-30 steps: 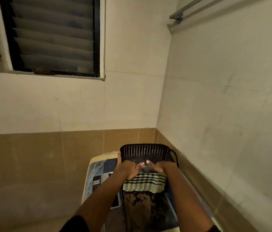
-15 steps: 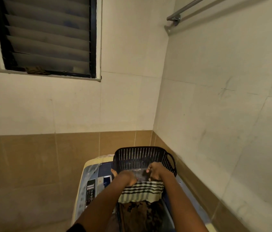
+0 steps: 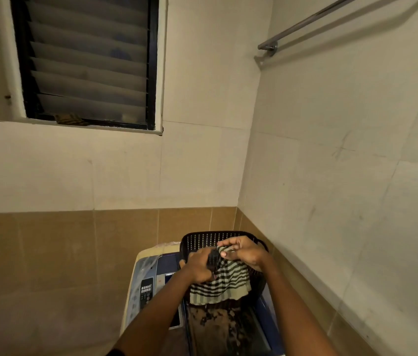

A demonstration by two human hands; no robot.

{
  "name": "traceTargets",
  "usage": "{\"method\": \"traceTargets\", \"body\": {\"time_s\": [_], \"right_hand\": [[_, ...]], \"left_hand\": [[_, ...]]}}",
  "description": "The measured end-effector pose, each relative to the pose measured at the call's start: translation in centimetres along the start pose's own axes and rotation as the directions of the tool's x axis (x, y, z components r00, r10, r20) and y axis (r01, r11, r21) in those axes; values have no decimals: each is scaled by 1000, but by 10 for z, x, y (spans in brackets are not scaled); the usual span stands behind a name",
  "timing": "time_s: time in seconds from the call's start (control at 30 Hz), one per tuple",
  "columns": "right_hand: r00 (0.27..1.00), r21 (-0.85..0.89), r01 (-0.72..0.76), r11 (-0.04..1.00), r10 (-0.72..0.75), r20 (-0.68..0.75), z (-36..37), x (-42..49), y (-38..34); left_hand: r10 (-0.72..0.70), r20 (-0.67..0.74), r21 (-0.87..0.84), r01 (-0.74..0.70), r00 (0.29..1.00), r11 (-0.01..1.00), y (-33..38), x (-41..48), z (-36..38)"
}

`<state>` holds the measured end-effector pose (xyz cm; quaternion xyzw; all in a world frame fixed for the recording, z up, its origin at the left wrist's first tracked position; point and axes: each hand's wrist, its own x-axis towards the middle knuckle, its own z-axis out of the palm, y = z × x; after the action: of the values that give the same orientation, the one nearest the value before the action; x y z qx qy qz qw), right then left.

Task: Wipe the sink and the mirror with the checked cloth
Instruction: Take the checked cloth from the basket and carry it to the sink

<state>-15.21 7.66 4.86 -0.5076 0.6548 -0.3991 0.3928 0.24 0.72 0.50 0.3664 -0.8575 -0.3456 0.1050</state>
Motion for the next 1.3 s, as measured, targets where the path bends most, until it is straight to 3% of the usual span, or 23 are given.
{"method": "traceTargets", "body": {"time_s": [0.3, 0.4, 0.7, 0.83, 1.0, 1.13, 1.3], "right_hand": [[966, 82, 121, 989, -136, 221, 43, -20, -79], [938, 51, 140, 989, -149, 314, 75, -30, -108], [780, -11, 297, 955, -235, 580, 273, -65, -192], [670, 34, 345, 938, -272, 691, 381, -97, -225], [515, 54, 475, 878, -327, 793, 514, -163, -268], [379, 44, 641, 766, -366, 850, 611, -227, -299], [245, 67, 785, 616, -408, 879, 718, -311, -319]], "left_hand": [[28, -157, -298, -74, 987, 952, -5, -83, -54], [23, -181, -321, -81, 983, 944, -17, -127, -75], [-220, -330, -274, 130, 918, 953, -88, -333, -163], [-319, -464, -193, 257, 827, 947, -131, -452, -200], [-418, -645, -181, 403, 640, 897, -167, -606, -228], [-448, -752, -182, 502, 483, 846, -180, -726, -231], [-503, -792, -231, 592, 347, 772, -189, -858, -216]]}}
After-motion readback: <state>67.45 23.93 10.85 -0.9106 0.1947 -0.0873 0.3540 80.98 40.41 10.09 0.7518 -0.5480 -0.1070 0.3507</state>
